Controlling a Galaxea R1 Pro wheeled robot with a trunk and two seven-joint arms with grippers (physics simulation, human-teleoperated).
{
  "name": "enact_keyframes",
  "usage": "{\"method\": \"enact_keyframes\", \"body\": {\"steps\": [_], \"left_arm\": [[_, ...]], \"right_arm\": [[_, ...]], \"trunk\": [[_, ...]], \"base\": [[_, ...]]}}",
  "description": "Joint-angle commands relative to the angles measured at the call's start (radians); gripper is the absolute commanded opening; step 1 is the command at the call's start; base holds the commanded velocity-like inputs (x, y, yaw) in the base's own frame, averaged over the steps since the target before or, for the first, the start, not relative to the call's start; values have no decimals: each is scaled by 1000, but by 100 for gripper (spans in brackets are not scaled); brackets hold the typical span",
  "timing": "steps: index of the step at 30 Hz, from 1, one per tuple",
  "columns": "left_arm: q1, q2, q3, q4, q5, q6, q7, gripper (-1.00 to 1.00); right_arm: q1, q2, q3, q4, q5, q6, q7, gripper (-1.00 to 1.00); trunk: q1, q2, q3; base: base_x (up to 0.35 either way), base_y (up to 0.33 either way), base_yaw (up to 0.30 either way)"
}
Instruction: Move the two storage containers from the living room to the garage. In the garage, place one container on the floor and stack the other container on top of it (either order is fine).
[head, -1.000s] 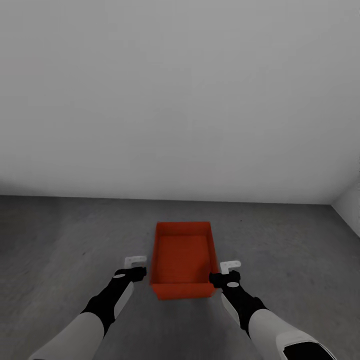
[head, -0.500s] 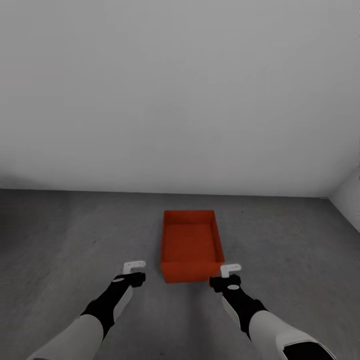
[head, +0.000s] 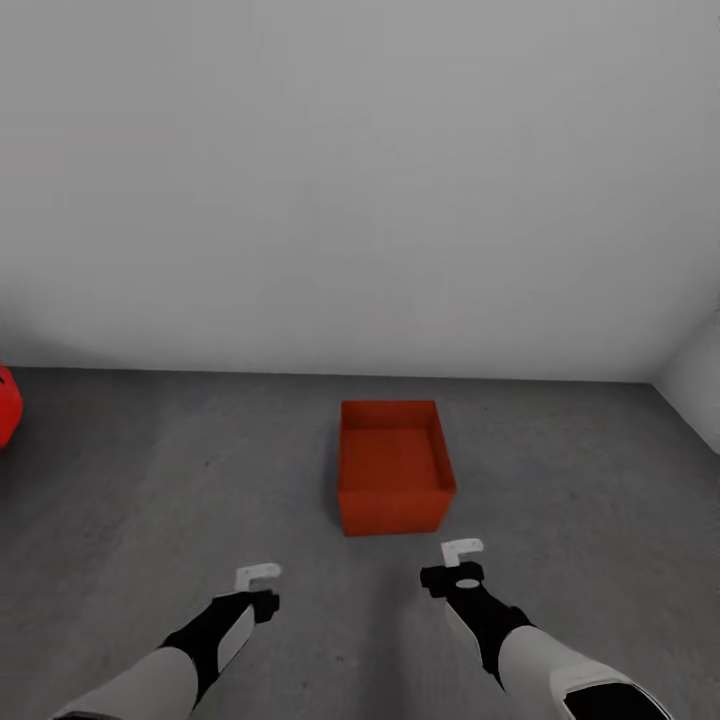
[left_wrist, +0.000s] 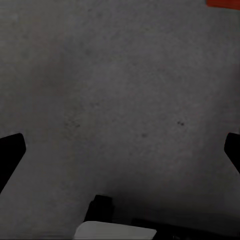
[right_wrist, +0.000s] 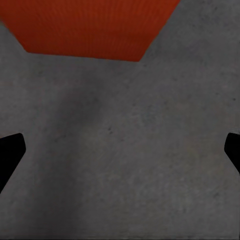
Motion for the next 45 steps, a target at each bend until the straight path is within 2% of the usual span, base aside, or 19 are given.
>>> {"method": "enact_keyframes", "body": {"steps": [1, 6, 12, 14, 15, 16, 17, 19, 25, 28, 30, 36, 38, 45], "left_arm": [[0, 1, -9, 17, 10, 5, 7, 100], [0, 12, -9, 95, 20, 4, 6, 100], [0, 24, -9, 184, 52, 2, 4, 100], [1, 25, -10, 215, 68, 1, 3, 100], [0, 26, -10, 230, 80, 1, 3, 100], [4, 27, -10, 248, 104, 2, 3, 100], [5, 27, -10, 250, 107, 2, 3, 100], [9, 28, -10, 254, 117, 1, 2, 100], [16, 35, -10, 256, 150, -2, -1, 100], [19, 48, -10, 257, 158, -25, -1, 100], [34, 59, -10, 257, 163, -68, -3, 100], [161, 72, -10, 257, 166, -202, -5, 100], [204, 73, -10, 257, 166, -246, -5, 100], [232, 71, -10, 257, 166, -267, -2, 100]], "right_arm": [[-1, 0, 6, 12, 5, 2, -6, 100], [-1, -1, 6, 77, 5, -3, -7, 100], [-5, -3, 6, 180, 5, -7, -5, 100], [-8, -14, 6, 193, 5, -8, -5, 100], [-9, -24, 6, 198, 6, -10, -4, 100], [2, -50, 6, 203, 7, -8, -2, 100], [7, -54, 6, 204, 7, -7, -1, 100], [32, -64, 6, 205, 10, -9, 1, 100], [161, -93, 7, 206, 14, -18, 2, 100], [215, -105, 7, 206, 15, -34, 4, 100], [258, -108, 7, 206, 14, -45, 4, 100], [382, -108, 8, 206, 15, -65, 5, 100], [423, -105, 8, 206, 13, -96, 5, 100], [456, -102, 6, 207, 5, -141, 14, 100]], "trunk": [[0, -1, -1], [0, -1, -1], [0, -1, -1], [0, -1, -1], [0, -1, -1], [0, -1, -1], [0, -1, -1], [0, -1, -1], [0, -1, -1], [0, -1, -1], [0, -1, -1], [0, -1, -1], [0, -1, 0], [0, -1, 8]], "base": [[-301, 137, 0], [-301, 134, 0], [-173, 58, 0], [-48, 15, 0], [-27, 9, 0], [-9, 3, 0], [-7, 2, 0], [-4, 1, 0], [-1, 0, 0], [0, 0, 0], [0, 0, 0], [0, 0, 0], [0, 0, -7], [0, 0, -54]]}}
